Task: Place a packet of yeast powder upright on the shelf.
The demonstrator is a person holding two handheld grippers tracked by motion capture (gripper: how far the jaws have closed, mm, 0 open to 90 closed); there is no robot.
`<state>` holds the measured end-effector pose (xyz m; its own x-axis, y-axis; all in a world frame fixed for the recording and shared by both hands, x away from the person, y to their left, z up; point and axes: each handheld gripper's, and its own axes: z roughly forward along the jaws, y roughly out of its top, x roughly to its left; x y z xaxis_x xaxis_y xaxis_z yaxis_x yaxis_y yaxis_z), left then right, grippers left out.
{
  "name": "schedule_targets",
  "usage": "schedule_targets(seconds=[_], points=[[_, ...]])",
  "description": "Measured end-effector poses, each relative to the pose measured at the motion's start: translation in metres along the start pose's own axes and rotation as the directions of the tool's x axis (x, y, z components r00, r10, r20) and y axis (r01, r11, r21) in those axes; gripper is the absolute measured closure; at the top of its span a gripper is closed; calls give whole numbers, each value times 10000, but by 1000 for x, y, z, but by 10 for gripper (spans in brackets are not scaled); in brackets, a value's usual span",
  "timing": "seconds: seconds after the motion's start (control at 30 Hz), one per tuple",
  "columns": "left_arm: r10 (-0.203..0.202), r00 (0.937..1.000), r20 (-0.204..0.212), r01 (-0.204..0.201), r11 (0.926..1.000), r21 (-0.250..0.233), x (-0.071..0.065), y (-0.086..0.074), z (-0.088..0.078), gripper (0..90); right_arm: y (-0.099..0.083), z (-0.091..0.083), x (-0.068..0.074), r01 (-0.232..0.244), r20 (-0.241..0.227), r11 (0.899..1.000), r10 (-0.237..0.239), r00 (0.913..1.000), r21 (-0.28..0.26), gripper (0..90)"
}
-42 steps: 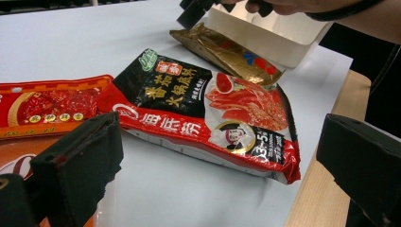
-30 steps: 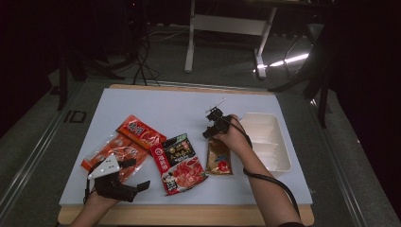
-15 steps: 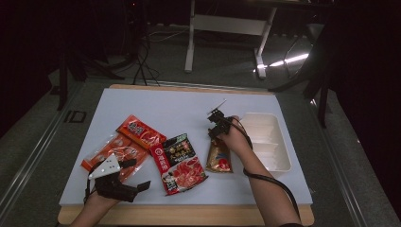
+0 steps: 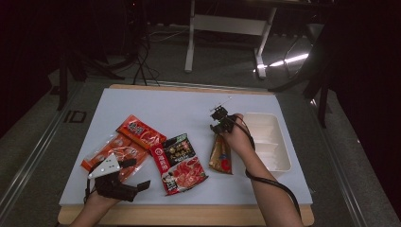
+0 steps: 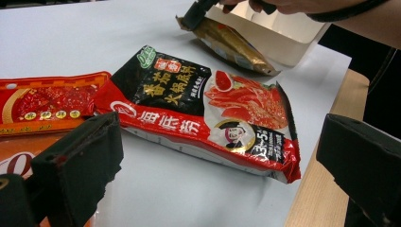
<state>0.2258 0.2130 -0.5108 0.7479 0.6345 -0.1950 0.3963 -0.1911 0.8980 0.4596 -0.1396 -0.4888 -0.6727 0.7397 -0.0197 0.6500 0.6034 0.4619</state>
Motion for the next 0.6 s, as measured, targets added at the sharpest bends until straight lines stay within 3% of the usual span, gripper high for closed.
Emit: schedule_targets(seconds=[0.07,0.2,0.27,0.3,0.47,0.6], points=[[0,10000,0,0,10000,0,0,0,0,19,0,-3,-1,-21,-15,9999,21,10000,-119,900],[-88,9997,219,92,9997,-217,1,0,-1,18,-3,-20,-3,-212,-216,9962,194,9996,-843,900],[-88,9997,219,92,9997,-217,1,0,-1,19,-4,-23,-2,-253,-249,9956,232,9994,-902,900],[-231,9994,276,243,9988,-432,3,0,-1,19,-5,-31,-2,-275,-218,9925,250,9994,-1192,900],[-349,9991,236,363,9975,-613,5,0,-2,19,-6,-46,-1,-293,-137,9844,274,9995,-1737,900],[-319,9993,174,329,9976,-615,5,-1,-1,18,-7,-63,-1,-461,-151,9688,437,9989,-2434,900]])
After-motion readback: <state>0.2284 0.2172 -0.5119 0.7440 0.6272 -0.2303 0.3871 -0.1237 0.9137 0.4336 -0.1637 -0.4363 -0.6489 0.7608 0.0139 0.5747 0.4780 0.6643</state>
